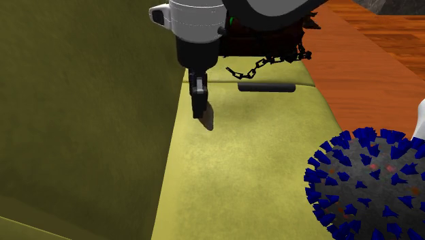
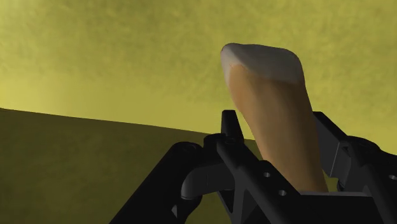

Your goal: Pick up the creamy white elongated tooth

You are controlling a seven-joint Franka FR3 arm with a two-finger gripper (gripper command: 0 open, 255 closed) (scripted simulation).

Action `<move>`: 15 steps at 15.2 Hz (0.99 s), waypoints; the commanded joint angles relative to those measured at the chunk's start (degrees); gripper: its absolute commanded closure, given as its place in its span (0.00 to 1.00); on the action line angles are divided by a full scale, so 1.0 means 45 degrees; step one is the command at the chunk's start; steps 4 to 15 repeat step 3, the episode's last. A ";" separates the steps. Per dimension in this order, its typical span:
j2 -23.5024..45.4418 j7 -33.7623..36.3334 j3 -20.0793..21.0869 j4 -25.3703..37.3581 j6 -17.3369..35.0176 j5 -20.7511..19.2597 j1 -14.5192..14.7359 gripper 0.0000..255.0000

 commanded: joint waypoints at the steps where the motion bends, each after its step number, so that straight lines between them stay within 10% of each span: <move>1: -0.0061 0.0000 -0.0001 0.0226 -0.0291 0.0004 -0.0001 1.00; 15: -0.0063 0.0000 -0.0001 0.0249 -0.0317 0.0004 -0.0001 1.00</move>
